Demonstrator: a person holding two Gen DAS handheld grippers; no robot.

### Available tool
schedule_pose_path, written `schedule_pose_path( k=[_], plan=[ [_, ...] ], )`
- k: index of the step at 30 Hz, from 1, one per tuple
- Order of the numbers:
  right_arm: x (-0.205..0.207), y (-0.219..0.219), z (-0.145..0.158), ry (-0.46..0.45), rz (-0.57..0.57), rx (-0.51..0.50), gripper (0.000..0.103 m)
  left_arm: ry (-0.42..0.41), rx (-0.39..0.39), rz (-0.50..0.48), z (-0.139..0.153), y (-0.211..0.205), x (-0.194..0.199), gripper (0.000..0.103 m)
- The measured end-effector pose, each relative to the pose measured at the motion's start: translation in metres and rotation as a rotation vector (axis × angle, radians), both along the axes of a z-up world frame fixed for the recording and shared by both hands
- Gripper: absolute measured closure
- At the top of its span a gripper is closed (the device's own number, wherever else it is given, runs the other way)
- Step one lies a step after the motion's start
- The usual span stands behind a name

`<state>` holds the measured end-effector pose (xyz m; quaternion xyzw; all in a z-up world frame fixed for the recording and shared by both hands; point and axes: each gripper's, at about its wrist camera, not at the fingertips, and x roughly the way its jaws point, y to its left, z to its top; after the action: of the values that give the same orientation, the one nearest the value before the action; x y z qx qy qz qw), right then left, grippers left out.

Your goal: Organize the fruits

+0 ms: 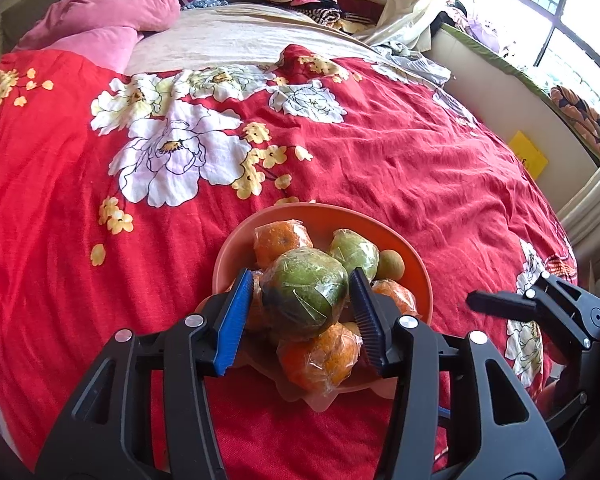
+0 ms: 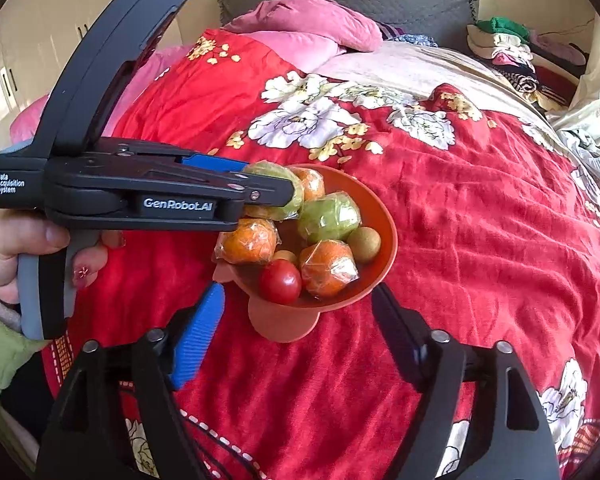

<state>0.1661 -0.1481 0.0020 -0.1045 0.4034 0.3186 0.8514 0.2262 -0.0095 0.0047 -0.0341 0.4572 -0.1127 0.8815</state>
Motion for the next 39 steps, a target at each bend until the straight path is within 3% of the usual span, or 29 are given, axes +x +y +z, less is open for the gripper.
schedule_pose_path(
  k=[11,29,39],
  plan=[
    [-0.007,-0.006,0.014,-0.040,-0.029,0.007,0.008,-0.028,0.002,0.010,0.014,-0.001,-0.011,0.047],
    [-0.042,-0.020,0.050,-0.129,-0.067,0.031,0.005,-0.129,0.033,0.066,0.061,0.001,-0.058,0.013],
    [-0.068,-0.032,0.069,-0.170,-0.080,0.058,0.005,-0.170,0.052,0.102,0.079,0.003,-0.095,0.010]
  ],
)
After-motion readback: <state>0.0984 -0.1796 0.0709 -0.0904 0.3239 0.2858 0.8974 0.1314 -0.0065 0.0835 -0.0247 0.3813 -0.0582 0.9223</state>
